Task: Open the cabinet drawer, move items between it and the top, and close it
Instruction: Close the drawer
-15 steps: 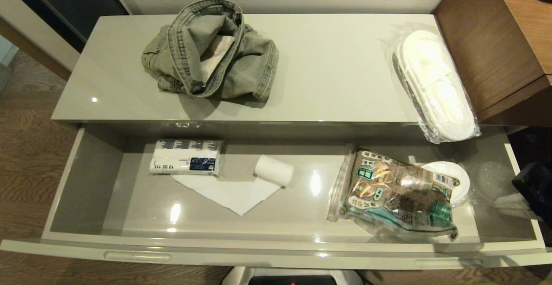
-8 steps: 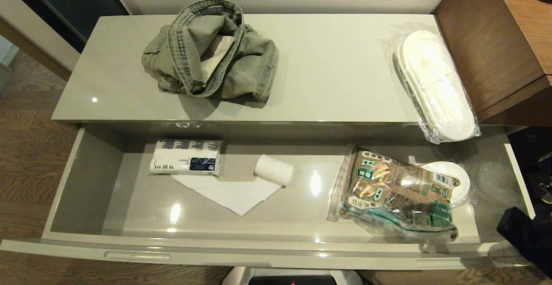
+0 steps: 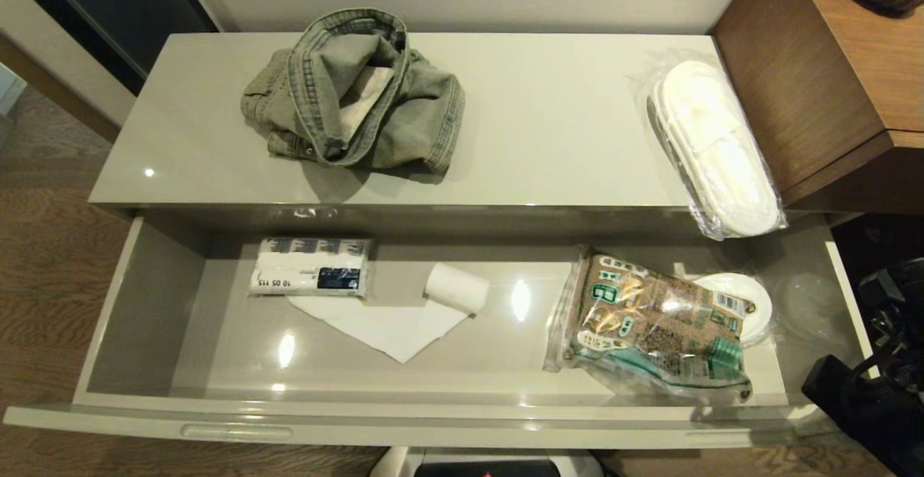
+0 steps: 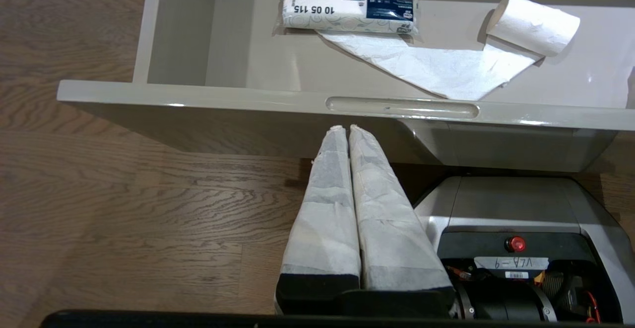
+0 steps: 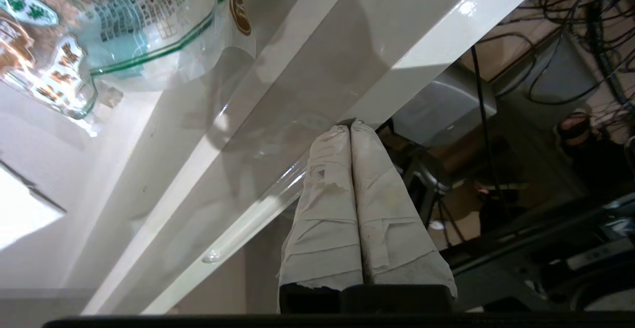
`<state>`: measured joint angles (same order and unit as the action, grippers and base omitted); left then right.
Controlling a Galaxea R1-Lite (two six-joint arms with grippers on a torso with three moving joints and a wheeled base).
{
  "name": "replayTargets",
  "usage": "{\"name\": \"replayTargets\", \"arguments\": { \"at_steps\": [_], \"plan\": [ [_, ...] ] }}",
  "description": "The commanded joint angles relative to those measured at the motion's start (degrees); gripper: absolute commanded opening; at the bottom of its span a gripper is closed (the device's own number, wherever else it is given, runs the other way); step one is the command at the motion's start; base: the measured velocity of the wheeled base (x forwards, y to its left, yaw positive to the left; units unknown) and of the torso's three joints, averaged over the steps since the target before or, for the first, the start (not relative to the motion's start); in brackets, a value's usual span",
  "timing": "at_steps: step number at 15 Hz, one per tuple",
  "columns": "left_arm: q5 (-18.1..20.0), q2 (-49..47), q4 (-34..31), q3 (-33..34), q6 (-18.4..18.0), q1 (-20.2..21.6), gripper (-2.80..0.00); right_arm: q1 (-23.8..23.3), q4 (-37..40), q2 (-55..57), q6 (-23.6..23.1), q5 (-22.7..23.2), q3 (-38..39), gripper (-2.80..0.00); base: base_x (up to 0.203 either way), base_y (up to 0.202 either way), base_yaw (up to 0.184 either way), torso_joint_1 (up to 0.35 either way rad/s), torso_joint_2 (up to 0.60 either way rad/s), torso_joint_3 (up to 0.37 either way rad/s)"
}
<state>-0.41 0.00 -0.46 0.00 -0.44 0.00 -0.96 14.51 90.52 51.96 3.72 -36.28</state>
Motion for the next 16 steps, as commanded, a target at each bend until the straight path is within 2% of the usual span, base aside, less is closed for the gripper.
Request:
{"name": "replayTargets", "arguments": {
  "at_steps": [1,5,8,10,13,16],
  "plan": [
    [-0.03,0.00,0.02,0.09,0.00,0.00,-2.80,0.75,-1.76,2.41,1.00,-0.14,-0.58,-2.80,0.000,0.000,0.000,0.000,0.00,0.000],
    [-0.03,0.00,0.02,0.09,0.00,0.00,-2.80,1.03,-1.89,2.24,1.44,-0.18,-0.72,-2.80,0.000,0.000,0.000,0.000,0.00,0.000],
    [-0.03,0.00,0.02,0.09,0.00,0.00,-2.80,2.03,-6.26,-2.84,3.91,-1.51,-0.55,-2.80,0.000,0.000,0.000,0.000,0.00,0.000],
    [-0.03,0.00,0.02,0.09,0.00,0.00,-2.80,2.54,-6.46,-6.99,4.09,-1.72,-1.10,-2.80,0.000,0.000,0.000,0.000,0.00,0.000],
    [-0.03,0.08,0.02,0.09,0.00,0.00,-2.80,2.65,-3.59,-8.18,4.12,-1.48,-2.49,-2.80,0.000,0.000,0.000,0.004,0.04,-0.015],
    [-0.03,0.00,0.02,0.09,0.00,0.00,-2.80,5.19,5.52,-12.74,3.70,0.77,-5.23,-2.80,0.000,0.000,0.000,0.000,0.00,0.000]
  ]
}}
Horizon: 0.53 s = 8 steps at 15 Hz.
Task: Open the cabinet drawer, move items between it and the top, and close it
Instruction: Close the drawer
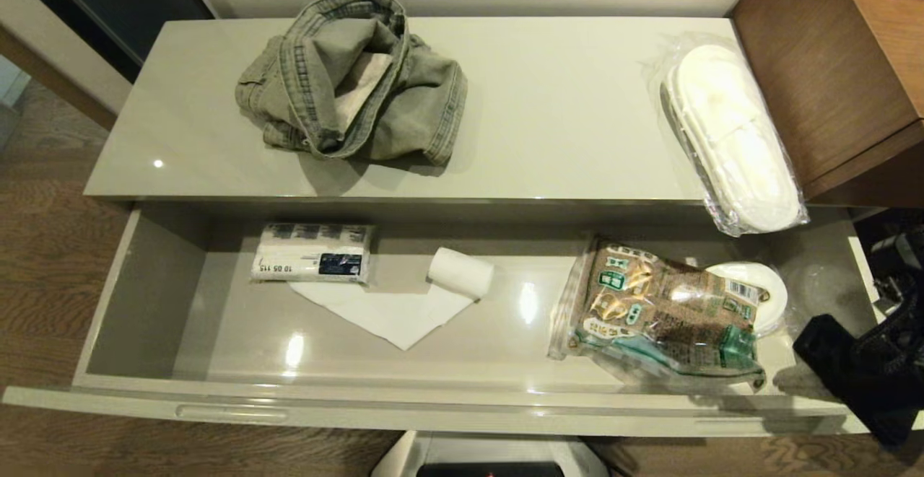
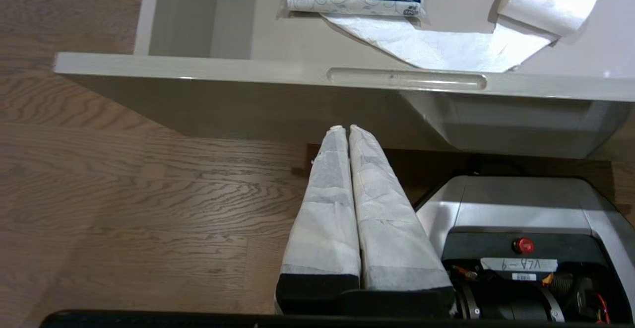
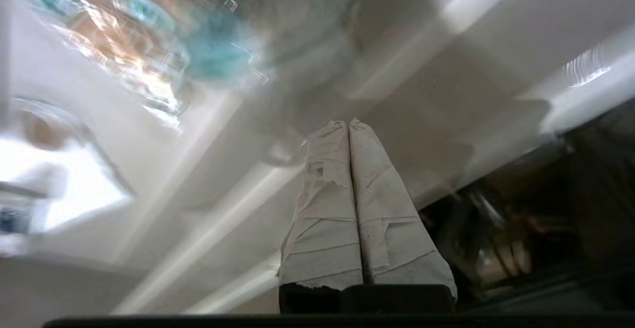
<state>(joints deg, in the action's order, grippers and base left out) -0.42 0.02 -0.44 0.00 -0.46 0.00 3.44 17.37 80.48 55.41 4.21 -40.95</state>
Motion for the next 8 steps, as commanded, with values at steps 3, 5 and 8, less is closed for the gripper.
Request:
{"name": "replayTargets", "arguments": {
  "at_steps": [3,5,8],
  "plan": [
    [-0.02,-0.02,0.00,0.09,0.02,0.00,-2.80,0.87,3.30,-5.52,0.14,0.37,-0.99,-2.80,0.000,0.000,0.000,0.001,0.00,0.012],
    [-0.02,-0.02,0.00,0.09,0.02,0.00,-2.80,1.60,4.10,-9.40,0.04,0.97,-1.69,-2.80,0.000,0.000,0.000,0.001,0.00,0.013],
    [-0.02,-0.02,0.00,0.09,0.02,0.00,-2.80,4.70,8.91,-13.39,-0.03,2.23,-2.72,-2.80,0.000,0.000,0.000,0.000,0.00,0.000]
  ]
}}
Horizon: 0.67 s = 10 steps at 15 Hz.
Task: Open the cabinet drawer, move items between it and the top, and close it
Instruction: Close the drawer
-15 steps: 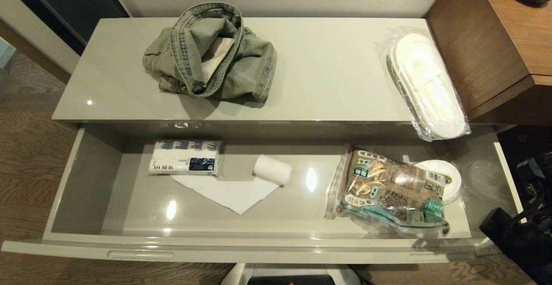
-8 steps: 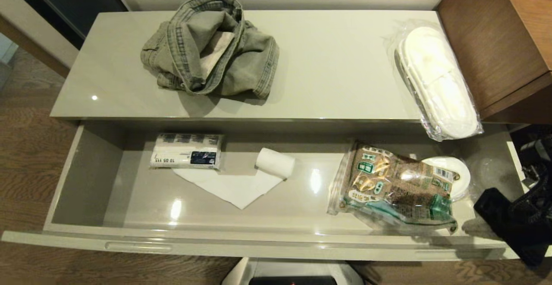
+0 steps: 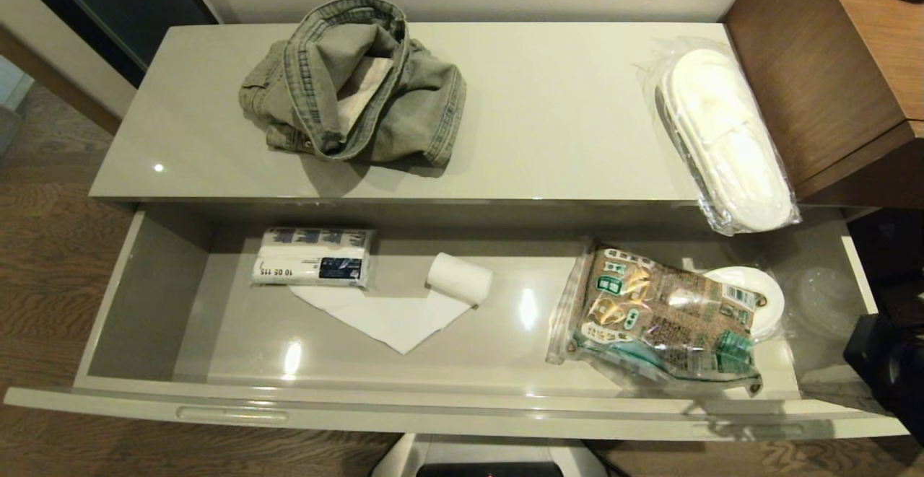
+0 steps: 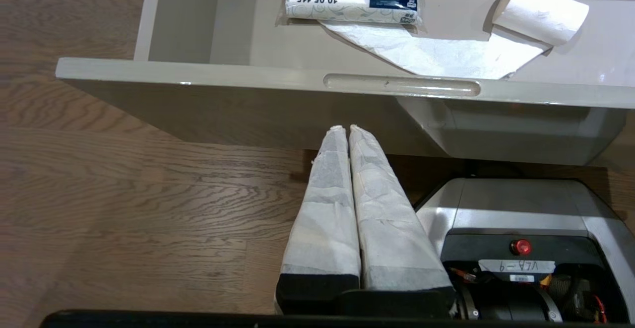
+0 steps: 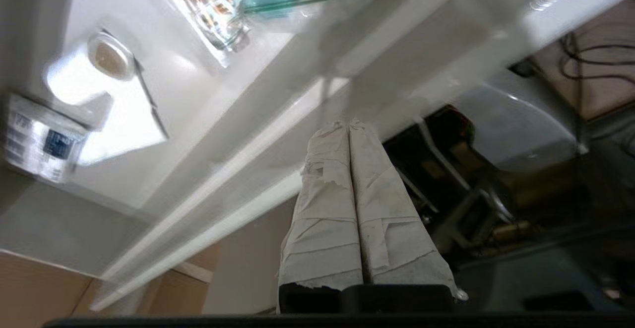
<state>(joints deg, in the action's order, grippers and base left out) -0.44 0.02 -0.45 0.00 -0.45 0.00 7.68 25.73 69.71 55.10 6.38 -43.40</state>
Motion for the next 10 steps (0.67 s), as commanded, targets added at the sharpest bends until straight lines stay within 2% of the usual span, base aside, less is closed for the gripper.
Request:
{"name": "replayTargets", "arguments": {
  "at_steps": [1,2,5,10],
  "plan": [
    [0.00,-0.02,0.01,0.09,0.01,0.00,-2.80,3.46,4.98,-3.45,0.27,0.46,-0.29,-2.80,0.000,0.000,0.000,0.000,0.00,0.000],
    [0.00,-0.02,0.01,0.09,0.01,0.00,-2.80,4.89,7.89,-3.90,0.26,1.25,0.17,-2.80,0.000,0.000,0.000,0.000,0.00,0.000],
    [0.00,-0.02,0.01,0.09,0.01,0.00,-2.80,5.21,8.82,1.34,0.26,2.74,3.10,-2.80,0.000,0.000,0.000,0.000,0.00,0.000],
    [0.00,-0.02,0.01,0.09,0.01,0.00,-2.80,5.16,1.31,13.82,0.55,2.62,7.35,-2.80,0.000,0.000,0.000,0.000,0.00,0.000]
  ]
}}
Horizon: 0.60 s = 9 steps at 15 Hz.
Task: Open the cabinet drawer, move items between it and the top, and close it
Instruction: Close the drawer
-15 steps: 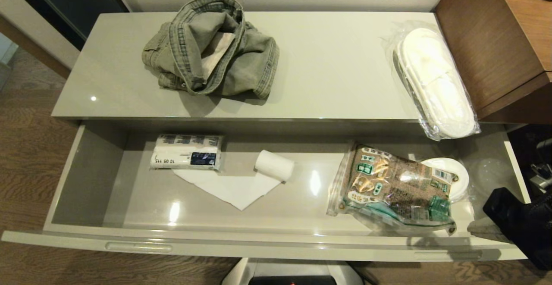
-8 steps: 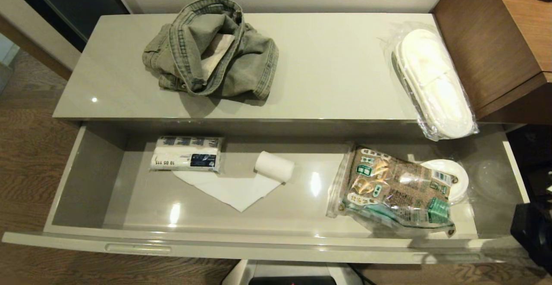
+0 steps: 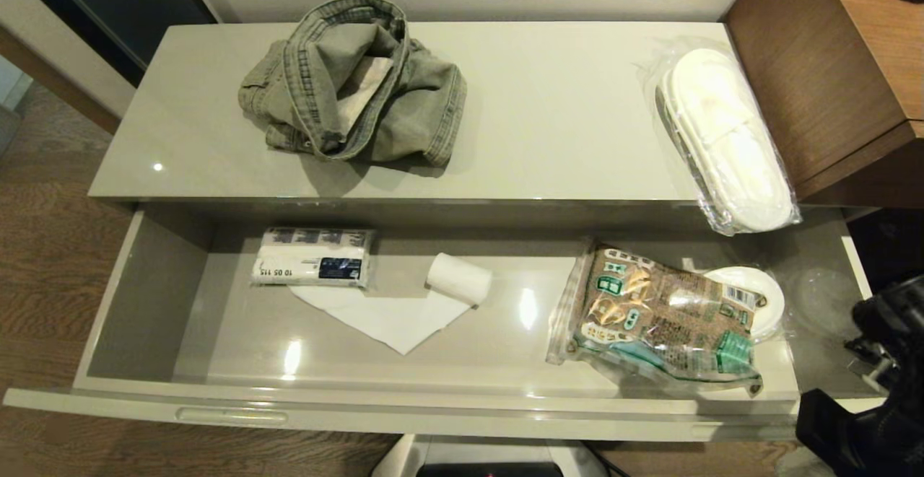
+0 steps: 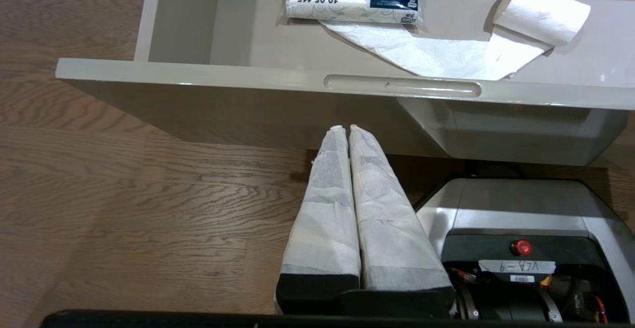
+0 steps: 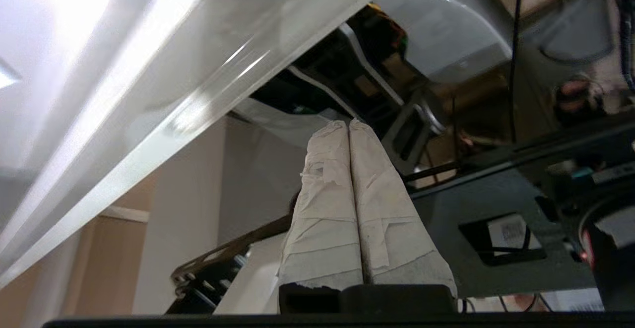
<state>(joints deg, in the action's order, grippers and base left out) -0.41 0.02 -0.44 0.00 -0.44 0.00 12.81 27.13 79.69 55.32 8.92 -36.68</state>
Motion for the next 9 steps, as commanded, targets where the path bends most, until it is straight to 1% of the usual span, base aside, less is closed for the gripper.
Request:
{"name": "replayTargets", "arguments": {
  "at_steps": [1,4,5,7,9],
  "plan": [
    [-0.02,-0.02,0.00,0.09,0.00,0.00,-2.80,0.02,-1.42,6.62,0.40,0.00,1.16,-2.80,0.000,0.000,0.000,0.000,0.00,0.000],
    [-0.02,-0.02,0.00,0.09,0.00,0.00,-2.80,-0.18,-7.64,11.96,0.95,-0.55,1.47,-2.80,0.000,0.000,0.000,0.000,0.00,0.000],
    [-0.02,-0.02,0.00,0.09,0.00,0.00,-2.80,-0.75,-8.89,12.43,2.73,-0.88,0.67,-2.80,0.000,0.000,0.000,0.000,0.00,0.000],
    [-0.02,-0.02,0.00,0.09,0.00,0.00,-2.80,-1.91,-10.34,12.15,4.54,-2.68,-0.59,-2.80,0.000,0.000,0.000,0.000,0.00,0.000],
    [-0.02,-0.02,0.00,0.09,0.00,0.00,-2.80,-3.32,-12.86,9.99,6.35,-6.18,-3.16,-2.80,0.000,0.000,0.000,0.000,0.00,0.000]
  ]
}}
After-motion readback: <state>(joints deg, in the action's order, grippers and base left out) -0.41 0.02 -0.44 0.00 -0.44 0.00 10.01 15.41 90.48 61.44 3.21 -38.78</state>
